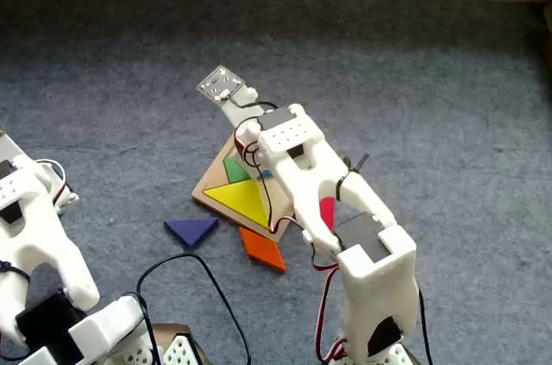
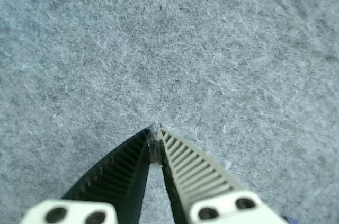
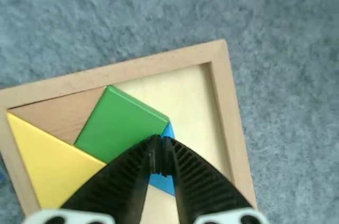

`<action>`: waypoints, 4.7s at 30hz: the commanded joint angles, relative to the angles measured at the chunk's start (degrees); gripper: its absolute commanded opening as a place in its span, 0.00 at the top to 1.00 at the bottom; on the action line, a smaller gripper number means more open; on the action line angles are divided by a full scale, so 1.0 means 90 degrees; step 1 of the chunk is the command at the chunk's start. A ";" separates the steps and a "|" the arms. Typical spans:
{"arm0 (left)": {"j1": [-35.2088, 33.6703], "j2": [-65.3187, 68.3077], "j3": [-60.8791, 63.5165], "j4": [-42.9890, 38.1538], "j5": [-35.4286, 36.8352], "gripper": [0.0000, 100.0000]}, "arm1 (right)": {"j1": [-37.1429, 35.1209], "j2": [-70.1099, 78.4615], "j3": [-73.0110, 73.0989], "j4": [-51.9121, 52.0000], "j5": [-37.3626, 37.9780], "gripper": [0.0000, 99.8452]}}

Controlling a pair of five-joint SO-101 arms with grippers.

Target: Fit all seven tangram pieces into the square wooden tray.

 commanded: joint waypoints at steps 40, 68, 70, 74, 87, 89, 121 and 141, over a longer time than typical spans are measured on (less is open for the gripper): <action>0.0181 -0.0210 -0.0171 -0.0010 -0.0049 0.99 | 0.1255 -0.3600 0.2945 0.1304 -0.4210 0.66; 0.0171 -0.0210 0.0073 -0.0527 -0.0049 0.99 | 0.2584 -0.2379 0.3609 0.0063 0.0186 1.00; 0.0171 -0.0210 0.0073 -0.0527 -0.0049 0.99 | 0.2349 -0.2320 0.3609 0.0083 0.0166 1.00; 0.0171 -0.0210 0.0073 -0.0527 -0.0049 0.99 | 0.1900 -0.2271 0.3570 0.0063 -0.0234 1.00; 0.0171 -0.0210 0.0073 -0.0518 -0.0049 0.99 | 0.1236 -0.2330 0.3443 0.0103 -0.0801 1.00; 0.0171 -0.0210 0.0073 -0.0518 -0.0049 0.99 | 0.1245 -0.2330 0.3336 0.0103 -0.0801 1.00; 0.0181 -0.0210 0.0073 -0.0527 -0.0049 0.99 | 0.0230 -0.2291 0.1558 0.1265 -0.1348 1.00; 0.0181 -0.0210 0.0073 -0.0537 -0.0049 0.99 | 0.0073 -0.1109 0.1441 0.0630 -0.1407 1.00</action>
